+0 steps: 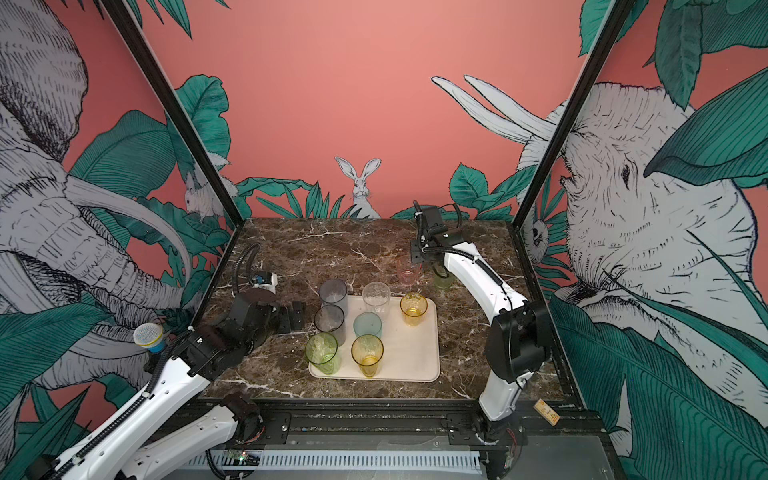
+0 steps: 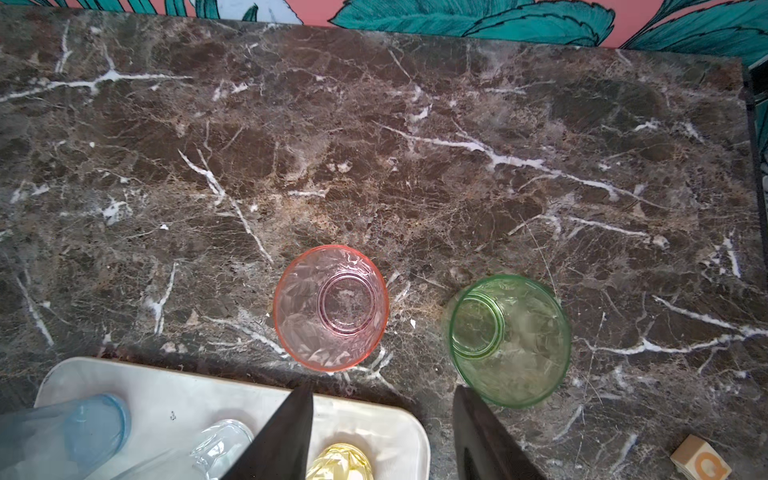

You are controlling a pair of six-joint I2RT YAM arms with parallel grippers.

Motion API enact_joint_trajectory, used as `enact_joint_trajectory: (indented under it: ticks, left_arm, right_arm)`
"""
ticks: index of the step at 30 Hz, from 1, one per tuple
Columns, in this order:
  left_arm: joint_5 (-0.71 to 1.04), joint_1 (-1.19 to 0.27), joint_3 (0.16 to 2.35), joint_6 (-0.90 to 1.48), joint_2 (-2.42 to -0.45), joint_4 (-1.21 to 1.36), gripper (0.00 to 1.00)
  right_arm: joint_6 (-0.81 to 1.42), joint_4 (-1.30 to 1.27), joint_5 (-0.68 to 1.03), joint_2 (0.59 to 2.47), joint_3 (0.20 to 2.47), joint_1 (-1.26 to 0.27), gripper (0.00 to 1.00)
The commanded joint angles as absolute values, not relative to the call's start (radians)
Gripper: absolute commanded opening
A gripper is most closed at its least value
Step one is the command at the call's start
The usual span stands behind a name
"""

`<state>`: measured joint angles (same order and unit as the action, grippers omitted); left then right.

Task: Place the glasses into the tray
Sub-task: 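Raise the right gripper and move it above the pink glass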

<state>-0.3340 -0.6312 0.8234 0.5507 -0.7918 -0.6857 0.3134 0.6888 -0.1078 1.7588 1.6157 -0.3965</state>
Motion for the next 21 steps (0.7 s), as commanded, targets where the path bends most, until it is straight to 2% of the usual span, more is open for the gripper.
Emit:
enact_joint_trajectory:
  ticks: [1, 21]
  left_arm:
    - [-0.353, -0.624, 0.814, 0.558, -0.781, -0.694, 0.99]
    - [-0.351, -0.624, 0.809, 0.558, -0.768, -0.7, 0.99]
  right_arm:
    - [0.305, 0.681, -0.083, 1.791, 1.656, -0.381, 0.56]
    - [0.292, 0.696, -0.036, 1.959, 1.728, -0.364, 0.56]
